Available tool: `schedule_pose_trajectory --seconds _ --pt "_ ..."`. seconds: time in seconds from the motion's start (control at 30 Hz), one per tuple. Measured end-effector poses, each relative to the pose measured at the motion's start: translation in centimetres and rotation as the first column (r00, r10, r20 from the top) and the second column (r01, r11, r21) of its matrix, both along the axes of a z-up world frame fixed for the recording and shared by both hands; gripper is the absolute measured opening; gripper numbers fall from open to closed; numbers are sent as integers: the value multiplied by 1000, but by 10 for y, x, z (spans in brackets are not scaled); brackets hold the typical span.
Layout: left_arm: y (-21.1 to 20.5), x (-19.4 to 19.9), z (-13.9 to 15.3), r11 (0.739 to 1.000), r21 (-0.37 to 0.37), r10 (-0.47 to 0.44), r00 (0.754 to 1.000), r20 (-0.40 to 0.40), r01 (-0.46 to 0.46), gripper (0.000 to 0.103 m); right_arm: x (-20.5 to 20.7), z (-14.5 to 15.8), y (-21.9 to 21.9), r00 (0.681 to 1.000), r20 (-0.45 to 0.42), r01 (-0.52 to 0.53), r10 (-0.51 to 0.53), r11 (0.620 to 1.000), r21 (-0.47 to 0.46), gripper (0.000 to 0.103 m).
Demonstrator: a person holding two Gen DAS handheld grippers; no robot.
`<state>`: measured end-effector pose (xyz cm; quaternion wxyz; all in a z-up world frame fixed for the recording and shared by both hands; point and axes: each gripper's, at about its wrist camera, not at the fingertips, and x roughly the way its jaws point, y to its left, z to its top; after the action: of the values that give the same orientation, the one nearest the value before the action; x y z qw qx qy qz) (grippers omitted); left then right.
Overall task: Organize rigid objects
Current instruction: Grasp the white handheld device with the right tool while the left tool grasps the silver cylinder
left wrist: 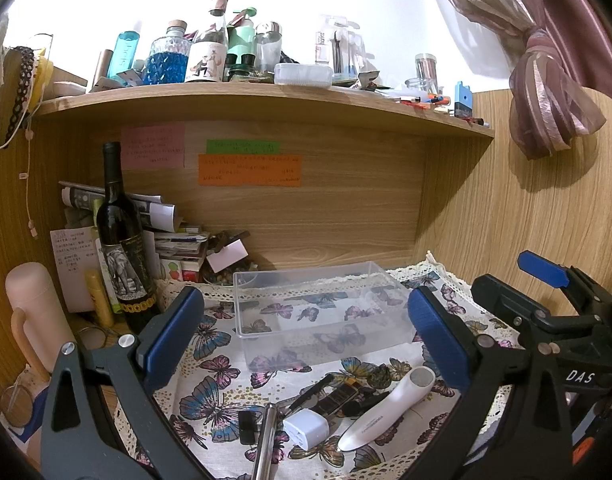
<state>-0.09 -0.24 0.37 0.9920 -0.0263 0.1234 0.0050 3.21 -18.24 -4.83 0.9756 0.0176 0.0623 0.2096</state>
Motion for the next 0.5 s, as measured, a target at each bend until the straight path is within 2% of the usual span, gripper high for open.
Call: schedule_pose_trajectory --seconds 0.1,0.27,0.43,0.5 --pt "1 1 -2 1000 6 -4 1000 -22 4 103 2 -2 1 1000 -24 -15 15 1000 -6 103" --pt "10 9 -15 999 30 20 994 -107 -17 103 15 -19 8 991 -125 -47 43 998 -32 103" --pt "30 18 -42 1000 11 24 975 -222 -22 103 32 -49 14 967 -250 -56 39 996 -62 102" --pt "37 20 -52 1000 -8 24 967 -253 -27 103 38 -61 14 952 -304 -62 41 996 -61 98"
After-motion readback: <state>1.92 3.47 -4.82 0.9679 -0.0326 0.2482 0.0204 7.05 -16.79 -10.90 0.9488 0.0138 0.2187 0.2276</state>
